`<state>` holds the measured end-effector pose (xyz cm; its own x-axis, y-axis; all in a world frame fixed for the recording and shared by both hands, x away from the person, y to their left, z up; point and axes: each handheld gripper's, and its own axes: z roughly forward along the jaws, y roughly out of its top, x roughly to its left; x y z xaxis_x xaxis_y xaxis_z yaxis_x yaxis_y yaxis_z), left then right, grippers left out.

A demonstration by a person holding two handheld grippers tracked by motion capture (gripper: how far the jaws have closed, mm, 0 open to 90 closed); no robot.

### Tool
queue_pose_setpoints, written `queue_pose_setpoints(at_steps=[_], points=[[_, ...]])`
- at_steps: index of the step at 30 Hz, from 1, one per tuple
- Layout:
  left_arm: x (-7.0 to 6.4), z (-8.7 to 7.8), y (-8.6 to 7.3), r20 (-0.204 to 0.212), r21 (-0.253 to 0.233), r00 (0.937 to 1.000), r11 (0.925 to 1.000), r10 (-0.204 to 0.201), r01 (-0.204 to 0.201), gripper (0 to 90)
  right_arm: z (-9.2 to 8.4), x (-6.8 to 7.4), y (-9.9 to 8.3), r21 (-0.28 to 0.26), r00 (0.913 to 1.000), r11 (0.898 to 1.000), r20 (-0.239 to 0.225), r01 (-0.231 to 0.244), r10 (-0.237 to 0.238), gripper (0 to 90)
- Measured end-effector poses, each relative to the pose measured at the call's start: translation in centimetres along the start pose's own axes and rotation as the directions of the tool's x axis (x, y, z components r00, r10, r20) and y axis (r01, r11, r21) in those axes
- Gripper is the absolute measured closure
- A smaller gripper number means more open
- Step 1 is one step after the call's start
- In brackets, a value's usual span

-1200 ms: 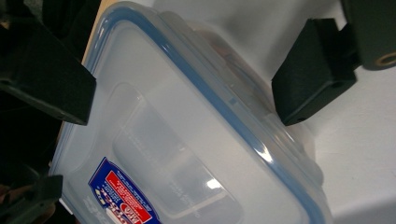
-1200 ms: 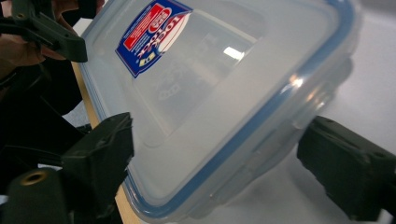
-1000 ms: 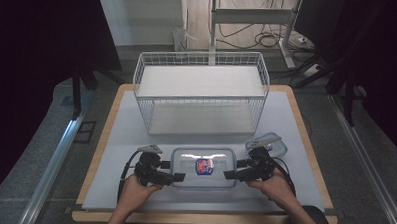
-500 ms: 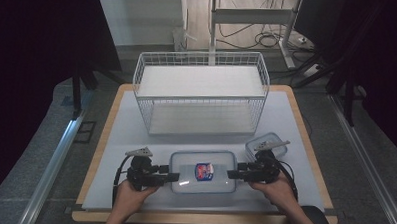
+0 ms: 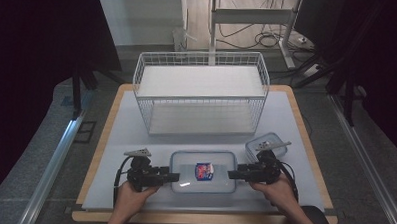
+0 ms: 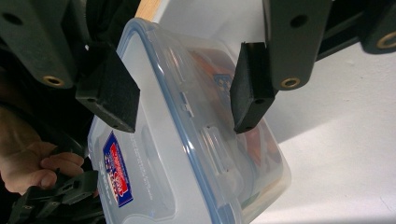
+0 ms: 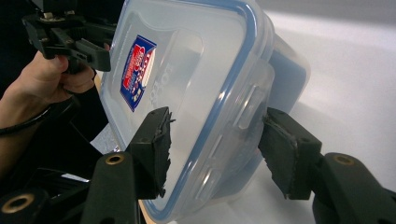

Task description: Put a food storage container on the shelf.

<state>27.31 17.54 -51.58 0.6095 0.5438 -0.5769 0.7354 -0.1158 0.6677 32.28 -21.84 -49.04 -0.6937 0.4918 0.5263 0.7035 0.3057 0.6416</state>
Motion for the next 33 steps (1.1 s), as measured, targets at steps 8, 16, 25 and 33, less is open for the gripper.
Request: queue_pose_setpoints(at_steps=[8,16,25,33], points=[[0.27,0.08,-0.01,0.011,-0.001,0.9995,0.9996,-0.029,0.029,43.2,0.35,-0.38,-0.51,0.016,0.9991,0.999,-0.028,-0.031,0.031,40.2],[0.12,-0.30,-0.22,0.024,-0.014,0.9986,0.9987,-0.048,0.048,47.8,-0.13,-0.53,-0.70,-0.002,0.9930,0.994,-0.055,-0.105,0.105,48.5],[-0.05,-0.53,-0.07,0.018,-0.027,0.9982,0.9979,-0.058,0.059,51.6,-0.50,-0.44,-0.97,-0.029,0.9872,0.989,-0.072,-0.145,0.143,53.2],[-0.22,-0.73,0.18,0.001,-0.043,0.9986,0.9977,-0.053,0.053,53.4,-0.61,-0.01,-0.79,-0.046,0.9921,0.992,-0.052,-0.117,0.114,54.4]])
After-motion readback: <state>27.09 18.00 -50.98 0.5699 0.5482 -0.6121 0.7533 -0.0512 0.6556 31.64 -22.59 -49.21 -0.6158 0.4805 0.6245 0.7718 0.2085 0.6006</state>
